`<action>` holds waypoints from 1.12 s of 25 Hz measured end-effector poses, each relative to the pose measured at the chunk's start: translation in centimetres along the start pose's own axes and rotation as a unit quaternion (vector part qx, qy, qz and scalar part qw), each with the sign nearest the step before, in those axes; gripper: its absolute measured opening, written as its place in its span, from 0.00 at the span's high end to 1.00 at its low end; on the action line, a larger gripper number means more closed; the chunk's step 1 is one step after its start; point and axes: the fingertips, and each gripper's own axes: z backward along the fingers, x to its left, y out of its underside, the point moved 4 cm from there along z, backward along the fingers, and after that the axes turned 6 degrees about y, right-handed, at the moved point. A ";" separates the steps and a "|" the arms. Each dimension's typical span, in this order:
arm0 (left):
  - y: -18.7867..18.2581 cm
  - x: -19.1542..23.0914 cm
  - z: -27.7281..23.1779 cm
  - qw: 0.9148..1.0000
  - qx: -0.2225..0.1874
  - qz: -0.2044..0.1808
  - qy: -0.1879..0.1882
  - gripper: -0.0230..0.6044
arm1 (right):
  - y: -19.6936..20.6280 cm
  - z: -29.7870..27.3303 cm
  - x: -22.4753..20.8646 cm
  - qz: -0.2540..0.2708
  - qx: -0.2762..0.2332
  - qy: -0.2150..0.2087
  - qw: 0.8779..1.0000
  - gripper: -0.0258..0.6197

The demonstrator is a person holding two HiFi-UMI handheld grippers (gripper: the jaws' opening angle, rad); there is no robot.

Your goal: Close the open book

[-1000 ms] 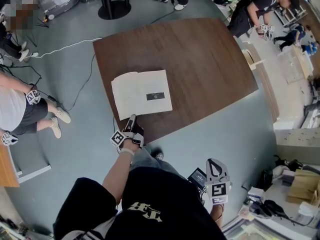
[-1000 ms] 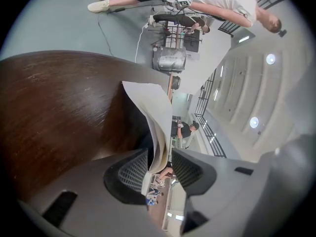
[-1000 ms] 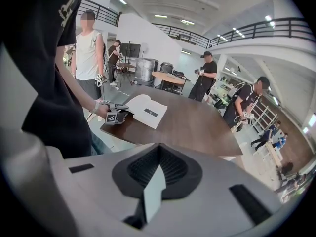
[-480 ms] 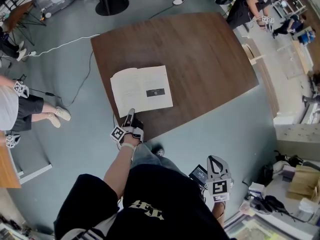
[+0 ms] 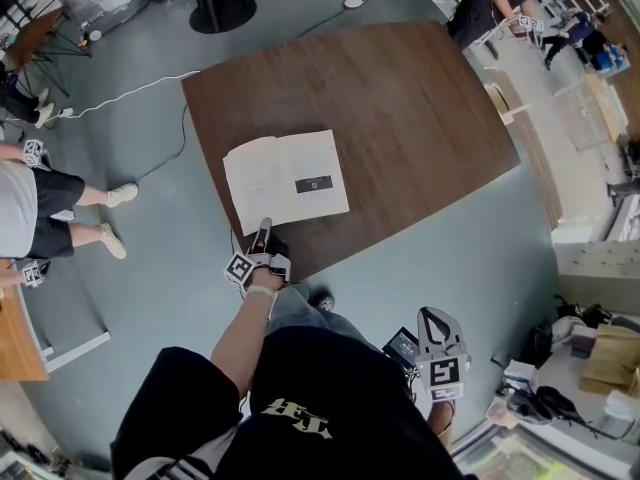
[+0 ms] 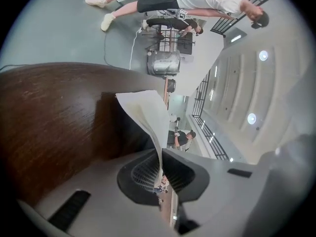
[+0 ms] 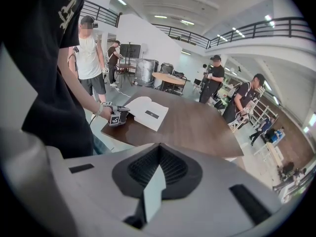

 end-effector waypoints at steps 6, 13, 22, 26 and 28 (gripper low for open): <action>-0.4 -0.2 0.0 0.999 0.016 -0.042 -0.015 0.94 | -0.1 0.0 0.2 -0.011 -0.008 0.007 1.000 0.98; 0.3 -1.8 -0.4 0.996 0.045 -0.076 -0.016 0.94 | 0.0 0.0 0.6 -0.014 -0.019 0.006 1.000 0.98; 0.9 -3.3 -0.7 0.988 0.093 -0.119 -0.015 0.94 | 0.7 0.4 0.9 -0.034 -0.026 0.012 0.999 0.98; 1.6 -4.1 -1.2 0.984 0.112 -0.140 -0.011 0.94 | 1.1 0.6 0.6 -0.043 -0.028 0.015 0.999 0.98; 1.7 -4.2 -1.3 0.981 0.121 -0.153 -0.019 0.94 | 1.3 0.5 0.5 -0.054 -0.033 0.013 0.998 0.98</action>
